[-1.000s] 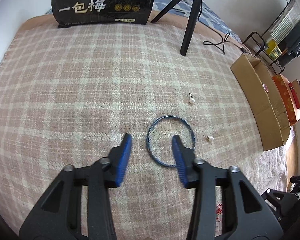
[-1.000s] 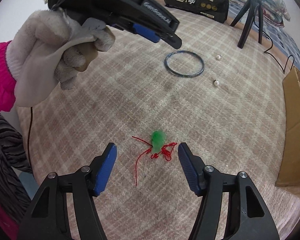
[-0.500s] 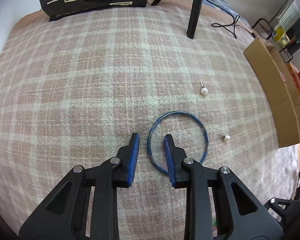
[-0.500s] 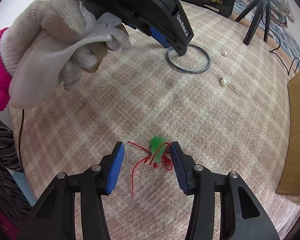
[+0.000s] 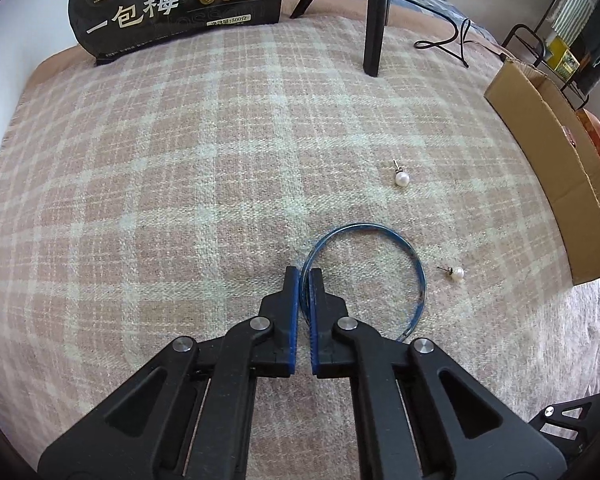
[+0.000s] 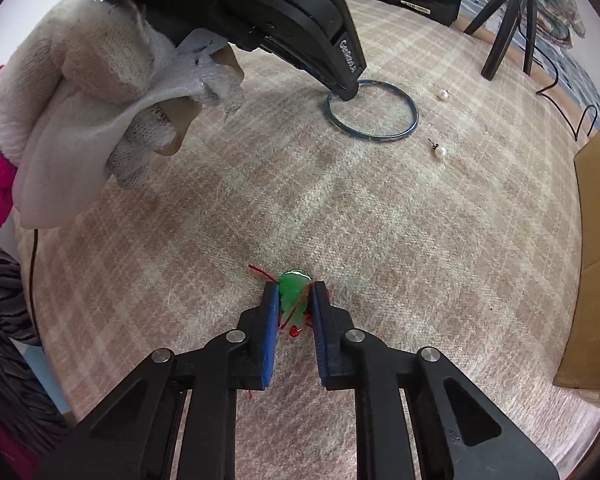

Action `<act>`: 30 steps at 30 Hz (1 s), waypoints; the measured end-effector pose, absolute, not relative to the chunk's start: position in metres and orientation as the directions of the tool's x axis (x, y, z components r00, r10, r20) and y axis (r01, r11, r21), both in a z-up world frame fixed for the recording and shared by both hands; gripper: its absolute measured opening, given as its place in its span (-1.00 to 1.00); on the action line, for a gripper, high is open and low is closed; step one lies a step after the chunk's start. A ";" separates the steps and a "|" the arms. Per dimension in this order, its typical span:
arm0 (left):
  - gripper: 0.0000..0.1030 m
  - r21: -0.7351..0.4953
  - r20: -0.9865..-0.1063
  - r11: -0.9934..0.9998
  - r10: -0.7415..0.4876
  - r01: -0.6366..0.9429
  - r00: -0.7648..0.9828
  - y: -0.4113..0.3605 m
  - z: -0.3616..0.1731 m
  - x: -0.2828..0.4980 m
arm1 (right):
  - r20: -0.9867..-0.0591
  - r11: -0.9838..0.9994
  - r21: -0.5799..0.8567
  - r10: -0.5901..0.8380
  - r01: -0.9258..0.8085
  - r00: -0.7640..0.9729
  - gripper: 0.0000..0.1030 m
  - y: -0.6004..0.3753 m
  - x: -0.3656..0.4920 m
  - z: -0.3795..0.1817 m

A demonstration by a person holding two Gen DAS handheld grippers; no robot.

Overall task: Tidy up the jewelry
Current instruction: 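Close the left tool on the bangle rim while the right tool grips the jade pendant, then lift and carry the bangle in the left tool and pendant in the right tool over the box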

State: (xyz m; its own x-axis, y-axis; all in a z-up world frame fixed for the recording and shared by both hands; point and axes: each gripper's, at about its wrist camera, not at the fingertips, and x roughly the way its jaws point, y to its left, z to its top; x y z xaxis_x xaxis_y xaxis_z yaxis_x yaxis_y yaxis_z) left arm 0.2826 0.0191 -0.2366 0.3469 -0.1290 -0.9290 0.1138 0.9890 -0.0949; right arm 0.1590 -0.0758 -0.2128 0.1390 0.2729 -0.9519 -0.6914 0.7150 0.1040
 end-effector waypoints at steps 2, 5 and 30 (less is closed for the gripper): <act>-0.96 -0.097 -0.927 0.989 -0.131 0.113 0.351 0.018 -0.236 0.283 | -0.951 0.715 0.104 0.274 -0.691 0.141 -0.73 -0.077 0.159 -0.212; -0.97 -0.096 -0.924 0.989 -0.130 0.112 0.360 0.019 -0.232 0.279 | -0.949 0.715 0.098 0.277 -0.692 0.152 -0.73 -0.080 0.155 -0.208; -0.98 -0.161 -0.834 0.972 -0.226 0.169 0.503 0.023 -0.151 0.234 | -0.898 0.758 0.091 0.342 -0.646 0.275 -0.73 -0.123 0.139 -0.136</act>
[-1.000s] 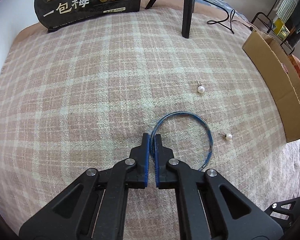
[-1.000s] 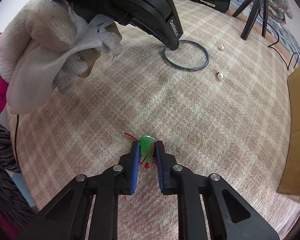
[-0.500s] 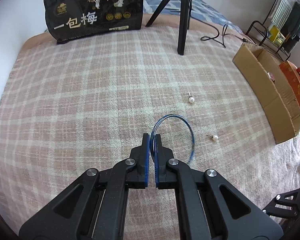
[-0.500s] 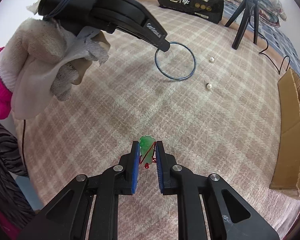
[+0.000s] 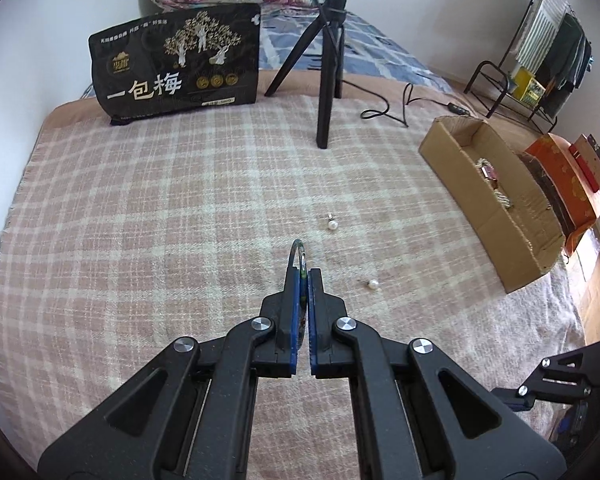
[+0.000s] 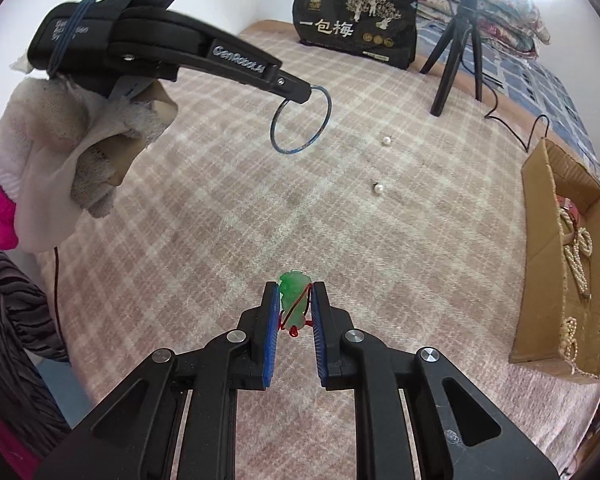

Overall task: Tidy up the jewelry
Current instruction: 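Lift and carry the bangle in the left tool and pendant in the right tool over the box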

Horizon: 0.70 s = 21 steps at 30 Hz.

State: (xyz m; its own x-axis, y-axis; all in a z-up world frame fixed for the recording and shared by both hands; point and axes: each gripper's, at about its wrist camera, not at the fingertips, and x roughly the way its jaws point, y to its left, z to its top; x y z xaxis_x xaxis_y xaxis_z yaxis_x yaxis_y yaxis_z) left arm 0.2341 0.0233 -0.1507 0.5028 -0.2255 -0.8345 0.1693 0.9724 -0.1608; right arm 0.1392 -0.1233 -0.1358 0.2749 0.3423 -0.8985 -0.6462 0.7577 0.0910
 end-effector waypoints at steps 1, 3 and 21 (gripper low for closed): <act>-0.98 -0.162 -0.832 0.972 -0.228 0.173 0.506 0.022 -0.148 0.233 | -0.896 0.762 0.090 0.343 -0.642 0.281 -0.73 -0.126 0.140 -0.135; -0.98 -0.171 -0.827 0.969 -0.240 0.179 0.509 0.018 -0.144 0.233 | -0.891 0.769 0.089 0.345 -0.633 0.294 -0.73 -0.131 0.143 -0.133; -0.98 -0.206 -0.774 0.935 -0.336 0.288 0.536 -0.030 -0.111 0.225 | -0.841 0.863 0.083 0.330 -0.499 0.429 -0.73 -0.209 0.171 -0.094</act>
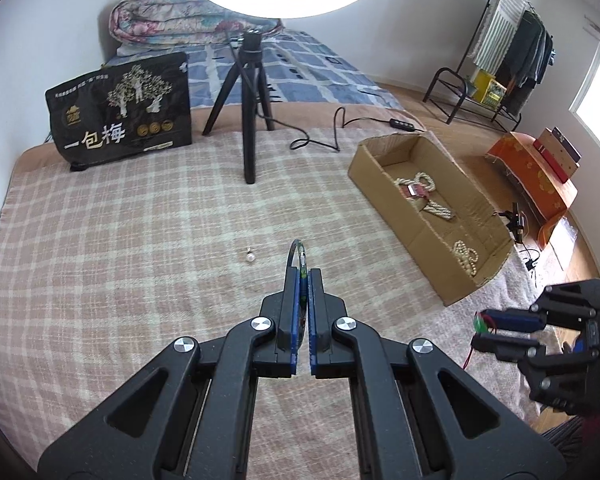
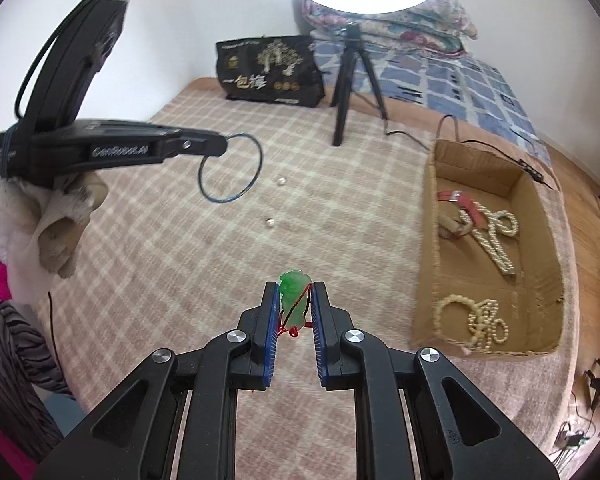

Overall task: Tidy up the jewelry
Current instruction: 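Lift and carry the bangle in the left tool and pendant in the right tool over the box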

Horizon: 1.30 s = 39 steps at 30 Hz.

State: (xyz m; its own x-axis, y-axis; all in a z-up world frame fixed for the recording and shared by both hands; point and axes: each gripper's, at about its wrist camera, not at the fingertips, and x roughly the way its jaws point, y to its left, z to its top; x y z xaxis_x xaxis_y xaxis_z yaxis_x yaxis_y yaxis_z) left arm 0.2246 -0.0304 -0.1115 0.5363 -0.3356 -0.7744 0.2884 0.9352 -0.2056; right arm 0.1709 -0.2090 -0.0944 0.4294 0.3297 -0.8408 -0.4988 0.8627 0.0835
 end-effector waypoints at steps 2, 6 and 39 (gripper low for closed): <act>-0.98 -0.205 -0.768 0.932 -0.343 0.301 0.540 -0.038 -0.108 0.225 | -0.834 0.876 0.083 0.322 -0.475 0.448 -0.73 -0.221 0.174 -0.090; -0.98 -0.216 -0.756 0.920 -0.369 0.326 0.541 -0.054 -0.100 0.227 | -0.825 0.897 0.079 0.304 -0.435 0.477 -0.73 -0.241 0.182 -0.084; -0.98 -0.281 -0.741 0.848 -0.490 0.450 0.459 -0.207 -0.107 0.275 | -0.840 0.979 0.046 0.145 -0.197 0.523 -0.73 -0.369 0.231 -0.098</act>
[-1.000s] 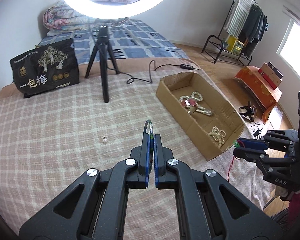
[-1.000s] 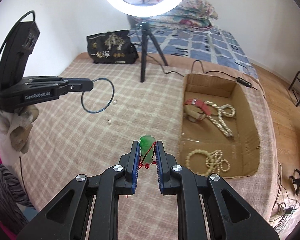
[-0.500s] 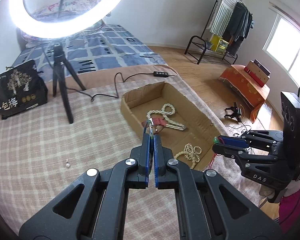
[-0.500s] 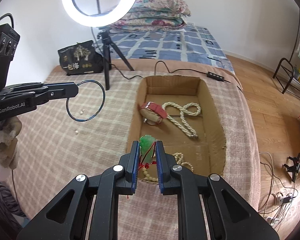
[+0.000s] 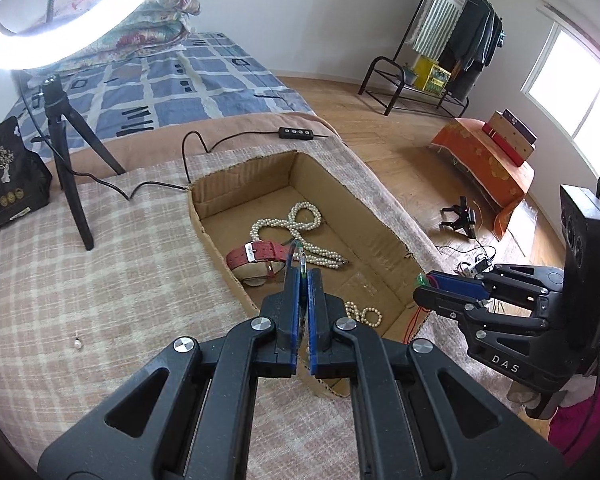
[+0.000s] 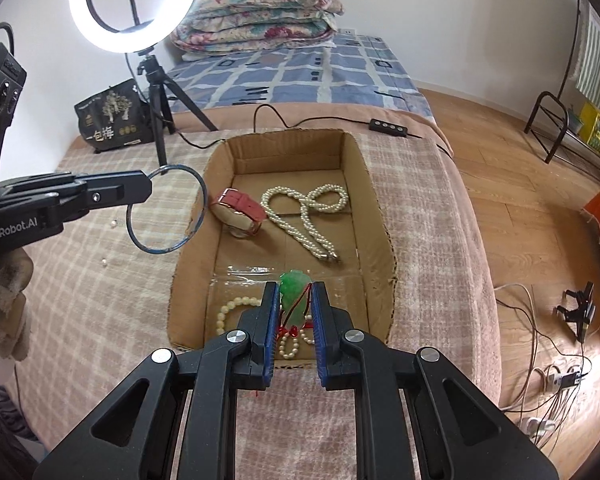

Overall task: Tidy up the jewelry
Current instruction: 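Lift and carry the bangle in the left tool and pendant in the right tool over the box, then open the left tool to drop the bangle while the right tool releases the pendant into the box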

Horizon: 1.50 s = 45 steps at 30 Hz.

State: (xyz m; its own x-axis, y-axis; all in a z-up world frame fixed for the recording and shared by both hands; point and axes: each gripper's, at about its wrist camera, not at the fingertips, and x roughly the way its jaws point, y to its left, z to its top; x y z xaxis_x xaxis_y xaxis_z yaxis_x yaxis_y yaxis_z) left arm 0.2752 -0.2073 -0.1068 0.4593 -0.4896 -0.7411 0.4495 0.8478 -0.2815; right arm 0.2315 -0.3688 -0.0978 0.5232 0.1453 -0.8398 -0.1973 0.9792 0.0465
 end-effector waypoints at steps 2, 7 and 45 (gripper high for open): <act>-0.98 -0.282 -0.747 0.848 -0.488 0.449 0.452 -0.212 -0.111 0.277 | -0.840 0.980 0.051 0.146 -0.193 0.522 -0.73 -0.371 0.233 -0.100; -0.98 -0.279 -0.763 0.850 -0.479 0.448 0.435 -0.218 -0.120 0.279 | -0.843 0.981 0.050 0.141 -0.186 0.519 -0.73 -0.373 0.235 -0.102; -0.03 -0.221 -0.753 0.873 -0.437 0.435 0.492 -0.179 -0.098 0.268 | -0.822 0.987 -0.047 0.050 -0.155 0.568 0.41 -0.355 0.227 -0.084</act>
State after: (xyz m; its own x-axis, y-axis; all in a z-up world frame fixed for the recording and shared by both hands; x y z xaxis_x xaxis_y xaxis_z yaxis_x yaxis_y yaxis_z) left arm 0.2680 -0.1792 -0.0983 0.4923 -0.4367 -0.7530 0.4355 0.8726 -0.2213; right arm 0.2275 -0.3552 -0.0841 0.5676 0.0500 -0.8218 -0.1546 0.9869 -0.0467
